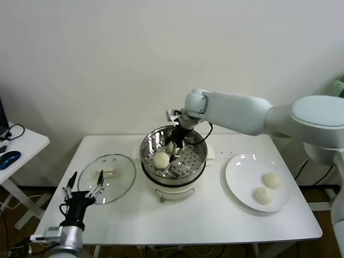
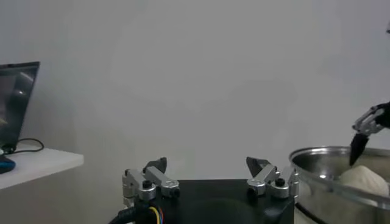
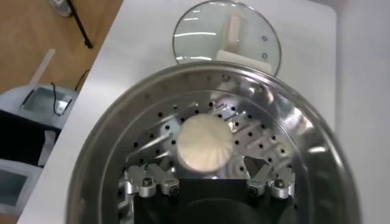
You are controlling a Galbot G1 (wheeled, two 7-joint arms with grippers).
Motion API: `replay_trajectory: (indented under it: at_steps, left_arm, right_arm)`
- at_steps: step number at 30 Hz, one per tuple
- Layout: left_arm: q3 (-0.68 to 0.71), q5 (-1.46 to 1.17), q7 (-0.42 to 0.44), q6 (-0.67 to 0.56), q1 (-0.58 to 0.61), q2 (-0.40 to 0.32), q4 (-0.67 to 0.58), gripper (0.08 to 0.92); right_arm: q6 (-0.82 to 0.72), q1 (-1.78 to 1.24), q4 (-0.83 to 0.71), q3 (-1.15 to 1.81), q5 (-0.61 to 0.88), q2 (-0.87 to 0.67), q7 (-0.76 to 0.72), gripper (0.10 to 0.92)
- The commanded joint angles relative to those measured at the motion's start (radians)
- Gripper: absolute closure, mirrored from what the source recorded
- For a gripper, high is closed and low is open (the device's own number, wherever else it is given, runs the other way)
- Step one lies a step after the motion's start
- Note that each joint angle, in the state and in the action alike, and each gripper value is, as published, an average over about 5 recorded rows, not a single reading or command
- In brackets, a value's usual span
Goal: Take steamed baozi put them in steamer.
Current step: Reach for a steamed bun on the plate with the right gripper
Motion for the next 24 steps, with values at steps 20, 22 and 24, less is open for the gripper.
replay_trajectory:
  at_steps: [20,22,24]
  left_arm:
    - [-0.025,-0.012,0.082,-0.02,-0.04,0.042,0.084,0.177]
    - [-0.024,-0.003,0.081,-0.018,-0.037,0.037,0.085,0.177]
    - [-0.025,0.003,0.079,-0.017,-0.035,0.033,0.085,0.177]
  right_arm:
    - [0.195,0.004,0.321,0.049,-0.641,-0.735,-0.153,0.203]
    - [0.2,-0.082,0.308,0.101,-0.682,-0.758,-0.152,0.203]
    - [0.197,-0.165,0.3,0.152,-0.699,-0.777,-0.148,0.203]
